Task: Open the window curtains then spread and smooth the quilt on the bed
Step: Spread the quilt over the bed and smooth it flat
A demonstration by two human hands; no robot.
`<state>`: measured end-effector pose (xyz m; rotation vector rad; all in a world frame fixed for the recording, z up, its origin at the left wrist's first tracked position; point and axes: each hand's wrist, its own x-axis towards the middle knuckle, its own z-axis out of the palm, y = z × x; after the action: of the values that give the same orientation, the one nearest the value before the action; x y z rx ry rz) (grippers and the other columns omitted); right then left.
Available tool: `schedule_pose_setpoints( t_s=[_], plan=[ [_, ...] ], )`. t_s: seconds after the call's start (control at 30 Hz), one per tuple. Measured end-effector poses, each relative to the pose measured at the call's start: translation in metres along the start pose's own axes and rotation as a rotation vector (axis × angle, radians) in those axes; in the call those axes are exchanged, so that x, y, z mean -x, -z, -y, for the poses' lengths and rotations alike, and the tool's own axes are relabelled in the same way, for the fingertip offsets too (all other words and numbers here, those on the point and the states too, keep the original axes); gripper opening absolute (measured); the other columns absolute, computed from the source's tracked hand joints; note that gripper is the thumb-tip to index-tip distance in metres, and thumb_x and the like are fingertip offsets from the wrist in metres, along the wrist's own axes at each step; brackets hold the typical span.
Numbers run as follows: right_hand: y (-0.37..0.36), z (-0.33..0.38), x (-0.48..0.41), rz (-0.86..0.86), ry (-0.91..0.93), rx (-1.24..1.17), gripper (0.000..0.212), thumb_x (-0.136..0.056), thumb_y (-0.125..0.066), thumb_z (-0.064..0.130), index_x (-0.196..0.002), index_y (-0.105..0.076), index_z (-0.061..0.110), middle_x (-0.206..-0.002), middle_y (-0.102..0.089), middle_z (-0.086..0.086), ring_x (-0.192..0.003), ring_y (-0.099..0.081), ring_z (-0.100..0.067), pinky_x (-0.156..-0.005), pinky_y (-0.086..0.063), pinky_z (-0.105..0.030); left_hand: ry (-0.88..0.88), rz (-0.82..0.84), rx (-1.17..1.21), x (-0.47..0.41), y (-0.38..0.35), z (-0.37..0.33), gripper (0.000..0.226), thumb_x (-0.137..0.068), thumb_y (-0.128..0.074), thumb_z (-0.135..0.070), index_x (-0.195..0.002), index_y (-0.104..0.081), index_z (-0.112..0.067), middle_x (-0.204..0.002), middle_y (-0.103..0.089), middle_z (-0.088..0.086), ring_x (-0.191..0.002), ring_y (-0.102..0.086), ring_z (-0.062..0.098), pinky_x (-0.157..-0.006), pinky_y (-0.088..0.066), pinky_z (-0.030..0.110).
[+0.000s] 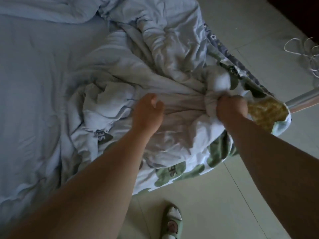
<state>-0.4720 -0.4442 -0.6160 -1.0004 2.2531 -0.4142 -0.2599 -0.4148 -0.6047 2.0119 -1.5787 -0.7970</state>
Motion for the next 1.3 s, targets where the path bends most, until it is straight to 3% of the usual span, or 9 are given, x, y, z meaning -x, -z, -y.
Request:
schedule_pose_setpoints(
  t_s=[0.13, 0.23, 0.33, 0.43, 0.6, 0.87, 1.07, 1.13, 1.3],
  plan=[
    [0.023, -0.012, -0.031, -0.344, -0.030, 0.118, 0.039, -0.098, -0.034, 0.020, -0.133, -0.043, 0.004, -0.136, -0.046, -0.020, -0.125, -0.045, -0.038, -0.100, -0.037, -0.044, 0.108, -0.057, -0.278, 0.006, 0.031, 0.071, 0.039, -0.088, -0.055, -0.013, -0.126, -0.054, -0.008, -0.125, -0.056, 0.017, -0.117, -0.051, 0.034, -0.097, -0.043, 0.041],
    [0.001, 0.000, -0.008, -0.530, 0.305, 0.211, 0.038, -0.089, -0.041, 0.016, -0.123, -0.049, 0.001, -0.126, -0.047, -0.026, -0.116, -0.045, -0.041, -0.098, -0.035, -0.047, 0.063, -0.229, -0.482, 0.022, 0.044, 0.100, 0.039, -0.074, -0.065, -0.009, -0.112, -0.058, -0.003, -0.112, -0.057, 0.022, -0.104, -0.053, 0.042, -0.087, -0.047, 0.048],
    [-0.042, 0.012, 0.042, -0.367, 0.773, 0.264, 0.042, -0.074, -0.054, 0.024, -0.111, -0.055, 0.006, -0.114, -0.051, -0.022, -0.104, -0.048, -0.039, -0.093, -0.034, -0.044, 0.294, -0.165, -0.573, 0.035, 0.049, 0.114, 0.070, -0.072, -0.076, -0.023, -0.128, -0.041, -0.001, -0.128, -0.044, 0.023, -0.116, -0.044, 0.042, -0.094, -0.040, 0.049],
    [-0.085, 0.020, 0.087, 0.079, 1.029, 0.460, 0.057, -0.075, -0.063, 0.044, -0.121, -0.052, 0.013, -0.123, -0.047, -0.014, -0.113, -0.045, -0.035, -0.098, -0.034, -0.041, 0.436, -0.095, -0.592, 0.042, 0.053, 0.136, 0.095, -0.073, -0.079, -0.028, -0.143, -0.019, -0.004, -0.143, -0.028, 0.021, -0.132, -0.031, 0.039, -0.101, -0.037, 0.050],
    [-0.132, 0.010, 0.118, 0.292, 1.061, 0.869, 0.074, -0.084, -0.062, 0.033, -0.144, -0.023, 0.013, -0.143, -0.034, -0.014, -0.129, -0.037, -0.032, -0.107, -0.030, -0.041, 0.360, -0.099, -0.596, 0.045, 0.060, 0.172, 0.088, -0.080, -0.069, -0.006, -0.148, -0.013, -0.003, -0.149, -0.021, 0.022, -0.132, -0.029, 0.041, -0.101, -0.038, 0.050],
    [-0.094, -0.001, 0.085, 0.169, 0.914, 1.200, 0.027, -0.092, -0.047, 0.013, -0.108, -0.067, 0.021, -0.111, -0.069, -0.004, -0.109, -0.063, -0.026, -0.093, -0.047, -0.036, 0.304, 0.114, -0.433, 0.052, 0.079, 0.184, 0.045, -0.088, -0.054, -0.005, -0.132, -0.053, -0.014, -0.129, -0.056, 0.020, -0.117, -0.052, 0.040, -0.091, -0.042, 0.039],
    [-0.042, -0.046, 0.083, 0.216, 0.450, 1.013, 0.030, -0.088, -0.057, 0.021, -0.118, -0.061, 0.020, -0.115, -0.065, 0.001, -0.102, -0.060, -0.010, -0.074, -0.045, -0.012, 0.201, 0.384, -0.270, 0.124, 0.059, 0.165, 0.033, -0.087, -0.048, -0.007, -0.113, -0.064, -0.020, -0.115, -0.066, 0.010, -0.103, -0.061, 0.030, -0.075, -0.044, 0.027],
    [-0.044, -0.045, 0.095, 0.200, 0.489, 1.114, 0.034, -0.084, -0.056, 0.036, -0.115, -0.063, 0.024, -0.116, -0.065, 0.004, -0.114, -0.058, -0.015, -0.095, -0.040, -0.023, 0.175, 0.394, -0.262, 0.136, 0.051, 0.168, 0.034, -0.085, -0.049, -0.007, -0.112, -0.063, -0.023, -0.112, -0.067, 0.005, -0.102, -0.061, 0.028, -0.076, -0.046, 0.028],
    [-0.093, -0.028, 0.138, 0.134, 0.967, 0.748, 0.080, -0.062, -0.059, 0.049, -0.130, -0.045, 0.009, -0.120, -0.053, -0.018, -0.105, -0.056, -0.037, -0.093, -0.045, -0.045, -0.063, 0.251, -0.369, 0.153, 0.052, 0.185, 0.050, -0.069, -0.065, -0.011, -0.117, -0.054, -0.019, -0.114, -0.057, 0.005, -0.103, -0.056, 0.028, -0.086, -0.047, 0.036]
  ],
)
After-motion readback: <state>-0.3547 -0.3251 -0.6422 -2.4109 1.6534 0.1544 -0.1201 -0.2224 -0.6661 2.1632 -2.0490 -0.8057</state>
